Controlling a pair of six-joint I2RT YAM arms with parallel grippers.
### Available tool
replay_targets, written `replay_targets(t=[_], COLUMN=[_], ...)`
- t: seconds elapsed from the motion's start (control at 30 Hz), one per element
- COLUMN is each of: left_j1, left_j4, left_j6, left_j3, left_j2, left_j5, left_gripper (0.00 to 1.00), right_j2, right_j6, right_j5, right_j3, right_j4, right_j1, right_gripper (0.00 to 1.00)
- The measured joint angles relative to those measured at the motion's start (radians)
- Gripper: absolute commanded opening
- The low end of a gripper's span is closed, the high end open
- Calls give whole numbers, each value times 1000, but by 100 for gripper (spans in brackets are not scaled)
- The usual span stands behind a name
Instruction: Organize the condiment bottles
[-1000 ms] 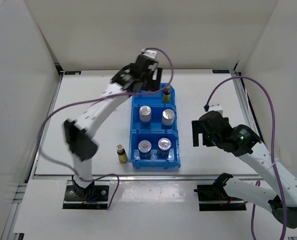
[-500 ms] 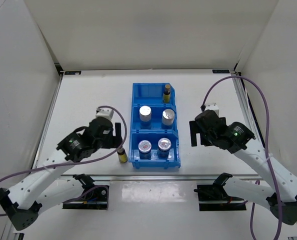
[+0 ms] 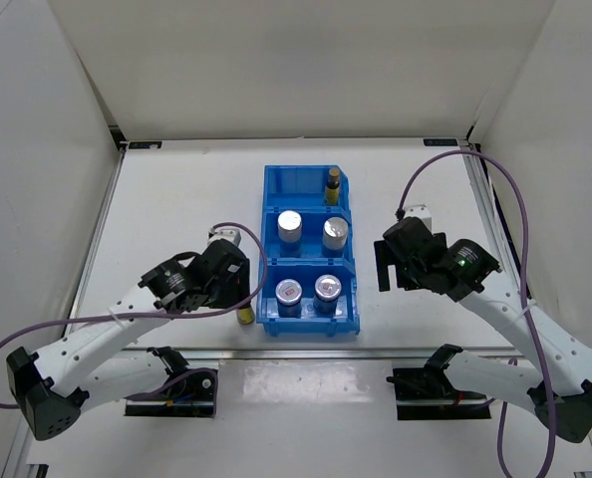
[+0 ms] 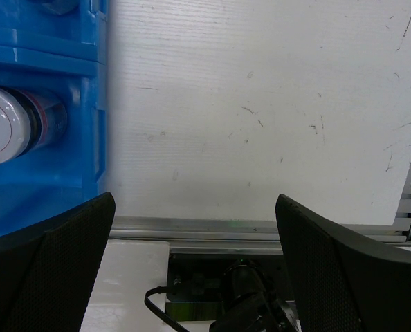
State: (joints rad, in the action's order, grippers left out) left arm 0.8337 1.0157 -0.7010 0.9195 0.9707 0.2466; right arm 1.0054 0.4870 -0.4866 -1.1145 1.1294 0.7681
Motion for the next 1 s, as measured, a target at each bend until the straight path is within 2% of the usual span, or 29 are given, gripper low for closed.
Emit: replay_targets(t=[0.07, 0.1, 0.3, 0.5, 0.53, 0.63, 1.0], left_j1=[1, 1, 2, 2, 2, 2, 0], left_j4=[2, 2, 2, 37, 45, 78, 122], left_j6=[-8, -11, -18, 7, 21, 71, 348], left_j3=[0, 0, 2, 63, 95, 230, 954], left_j2=[8, 11, 29, 81, 102, 169, 505], left_j5=[0, 0, 5, 28, 35, 66, 281], left_gripper=[64, 58, 38, 27, 22, 18, 14], right_j2=[0, 0, 0, -4, -8, -33, -134], right_j6=[0, 0, 0, 0, 0, 0, -20], right_j5=[0, 0, 0, 0, -1, -2, -58], right_j3=[0, 0, 0, 0, 0, 0, -140], right_j4=[0, 0, 0, 0, 0, 1, 108], right_j1=[0, 0, 0, 0, 0, 0, 10], right_gripper=[100, 100, 100, 100, 100, 100, 100])
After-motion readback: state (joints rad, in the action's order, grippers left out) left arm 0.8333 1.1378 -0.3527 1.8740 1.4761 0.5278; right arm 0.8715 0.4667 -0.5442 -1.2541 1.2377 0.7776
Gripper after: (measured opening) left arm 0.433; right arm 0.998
